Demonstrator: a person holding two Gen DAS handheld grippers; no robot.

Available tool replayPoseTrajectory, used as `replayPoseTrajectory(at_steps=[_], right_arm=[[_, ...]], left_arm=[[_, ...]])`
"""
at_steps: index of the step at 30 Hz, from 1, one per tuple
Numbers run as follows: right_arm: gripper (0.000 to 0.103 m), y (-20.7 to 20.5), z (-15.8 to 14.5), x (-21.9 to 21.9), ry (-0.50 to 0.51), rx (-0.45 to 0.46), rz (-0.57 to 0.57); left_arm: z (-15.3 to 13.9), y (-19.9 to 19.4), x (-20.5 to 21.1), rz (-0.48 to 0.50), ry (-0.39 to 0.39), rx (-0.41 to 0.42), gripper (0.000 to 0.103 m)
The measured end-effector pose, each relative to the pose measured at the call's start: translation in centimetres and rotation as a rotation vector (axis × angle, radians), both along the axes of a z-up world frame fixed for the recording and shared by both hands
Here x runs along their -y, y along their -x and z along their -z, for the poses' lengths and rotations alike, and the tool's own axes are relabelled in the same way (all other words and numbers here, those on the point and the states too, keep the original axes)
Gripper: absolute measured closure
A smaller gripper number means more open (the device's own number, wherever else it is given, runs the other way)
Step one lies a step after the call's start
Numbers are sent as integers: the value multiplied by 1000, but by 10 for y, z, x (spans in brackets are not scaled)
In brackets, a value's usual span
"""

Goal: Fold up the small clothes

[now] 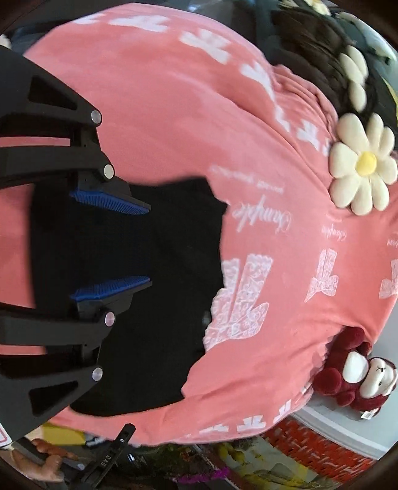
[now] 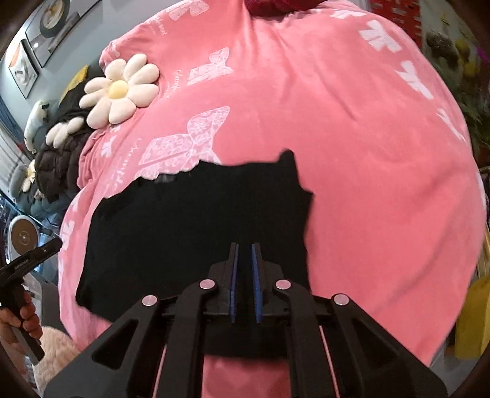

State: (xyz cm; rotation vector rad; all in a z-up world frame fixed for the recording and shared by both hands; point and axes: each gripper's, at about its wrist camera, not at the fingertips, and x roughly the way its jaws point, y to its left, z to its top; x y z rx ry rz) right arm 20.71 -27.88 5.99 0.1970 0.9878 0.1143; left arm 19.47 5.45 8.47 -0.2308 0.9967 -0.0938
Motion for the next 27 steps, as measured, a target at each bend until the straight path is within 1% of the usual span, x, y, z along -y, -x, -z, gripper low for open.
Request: replayPoseTrajectory(at_steps=[1, 2, 3, 4, 5, 6, 7, 8, 10, 11, 12, 13, 14, 16, 18, 19, 20, 21, 23, 24, 25, 26, 27], right_arm=[[95, -13, 9, -2, 31, -19, -8], [95, -22, 17, -5, 64, -40, -9], [92, -36, 34, -2, 123, -80, 10], [91, -43, 46, 4, 154, -112, 37], [91, -48, 56, 12, 164, -148, 71], [91, -49, 53, 24, 99, -142, 115], [91, -44, 45, 27, 57, -115, 135], [88, -38, 33, 26, 26, -72, 137], [88, -28, 24, 16, 15, -36, 96], [86, -27, 26, 11, 23, -39, 73], [78, -28, 39, 3, 65, -72, 38], [76, -32, 54, 0, 113, -112, 20], [76, -30, 64, 0, 126, -111, 18], [75, -24, 49, 3, 118, -90, 62], [74, -7, 30, 4, 64, -37, 74], [74, 2, 27, 2, 42, -28, 71], [74, 10, 28, 0, 35, -37, 62], [73, 20, 40, -3, 62, -71, 48], [71, 32, 73, -4, 103, -159, 48], [71, 39, 75, 0, 81, -131, 59], [71, 44, 72, 1, 80, -120, 74], [71, 48, 65, 2, 84, -131, 93], [70, 54, 55, 4, 60, -109, 107]], left_arm=[[12, -14, 4, -14, -39, -35, 63], [22, -23, 6, -21, -48, -61, 63], [34, -32, 4, -32, -48, -98, 63], [51, -40, -1, -50, -43, -150, 63], [64, -45, -4, -60, -33, -189, 63], [72, -47, -7, -74, -29, -213, 63], [74, -44, -10, -71, -21, -192, 63], [73, -42, -11, -63, -27, -178, 63], [75, -41, -8, -37, -57, -163, 61], [76, -40, -6, -32, -73, -155, 60], [77, -41, -3, -26, -96, -147, 58], [78, -41, -1, -25, -113, -144, 57], [78, -42, 2, -25, -128, -143, 57], [71, -39, 0, -49, -130, -135, 57], [59, -28, -8, -78, -100, -113, 57], [56, -20, -11, -86, -82, -106, 57], [54, -12, -17, -91, -61, -100, 56], [53, -3, -20, -93, -49, -101, 55], [59, 18, -25, -92, -62, -121, 54], [65, 26, -26, -82, -69, -139, 53], [74, 34, -25, -67, -83, -171, 53], [79, 41, -26, -62, -92, -184, 53], [80, 46, -28, -59, -90, -180, 52]])
